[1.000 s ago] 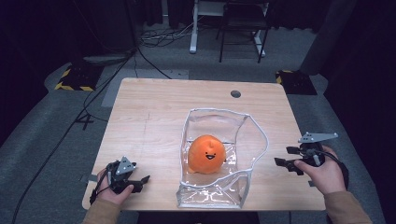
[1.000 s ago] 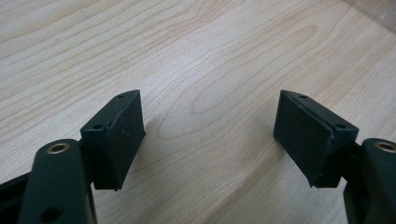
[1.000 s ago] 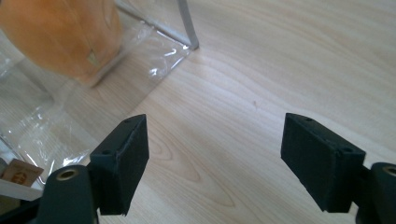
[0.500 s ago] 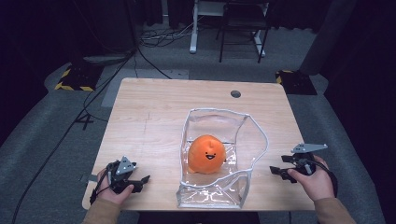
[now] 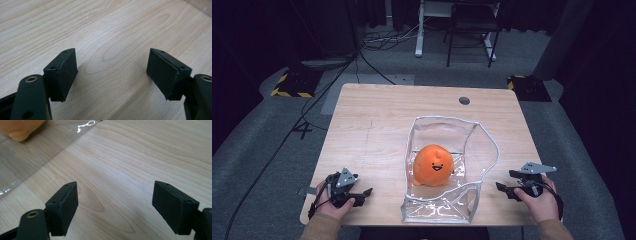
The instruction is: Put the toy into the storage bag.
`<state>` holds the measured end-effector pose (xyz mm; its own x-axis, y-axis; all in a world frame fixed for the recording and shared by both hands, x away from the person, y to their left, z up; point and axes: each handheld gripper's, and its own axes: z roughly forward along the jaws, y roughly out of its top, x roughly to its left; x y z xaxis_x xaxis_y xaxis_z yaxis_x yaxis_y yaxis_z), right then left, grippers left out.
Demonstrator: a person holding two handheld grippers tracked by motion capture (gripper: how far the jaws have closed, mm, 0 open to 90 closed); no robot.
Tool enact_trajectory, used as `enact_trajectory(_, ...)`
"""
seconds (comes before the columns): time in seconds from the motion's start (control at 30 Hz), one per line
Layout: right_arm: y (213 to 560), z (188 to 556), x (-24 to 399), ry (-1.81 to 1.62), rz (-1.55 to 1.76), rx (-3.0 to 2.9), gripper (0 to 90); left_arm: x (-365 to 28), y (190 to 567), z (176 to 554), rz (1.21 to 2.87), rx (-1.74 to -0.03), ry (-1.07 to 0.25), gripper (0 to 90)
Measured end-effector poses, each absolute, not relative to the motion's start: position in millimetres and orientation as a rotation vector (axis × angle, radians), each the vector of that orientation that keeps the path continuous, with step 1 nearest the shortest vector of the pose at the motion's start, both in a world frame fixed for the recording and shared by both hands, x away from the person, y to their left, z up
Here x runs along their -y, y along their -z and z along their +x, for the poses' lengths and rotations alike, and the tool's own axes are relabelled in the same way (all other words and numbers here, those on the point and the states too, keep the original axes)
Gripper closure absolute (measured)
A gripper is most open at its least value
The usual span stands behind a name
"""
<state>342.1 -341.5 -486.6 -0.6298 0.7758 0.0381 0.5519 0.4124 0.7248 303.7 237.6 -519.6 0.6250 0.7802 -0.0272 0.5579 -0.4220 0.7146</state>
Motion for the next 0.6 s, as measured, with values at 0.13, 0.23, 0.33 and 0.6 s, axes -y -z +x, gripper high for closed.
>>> enact_trajectory(0.13,496,338,340,-1.024,1.135,-2.338,18.8,-238,520,304,2.14,-1.043,-0.405,24.9)
enact_trajectory(0.23,500,336,339,-1.038,1.155,-2.325,15.9,-238,520,304,2.139,-1.042,-0.403,24.9)
enact_trajectory(0.33,505,336,339,-1.017,1.17,-2.332,16.0,-238,520,304,2.141,-1.042,-0.401,24.8)
enact_trajectory(0.6,512,339,342,-1.007,1.14,-2.307,14.6,-238,520,304,2.141,-1.041,-0.401,24.8)
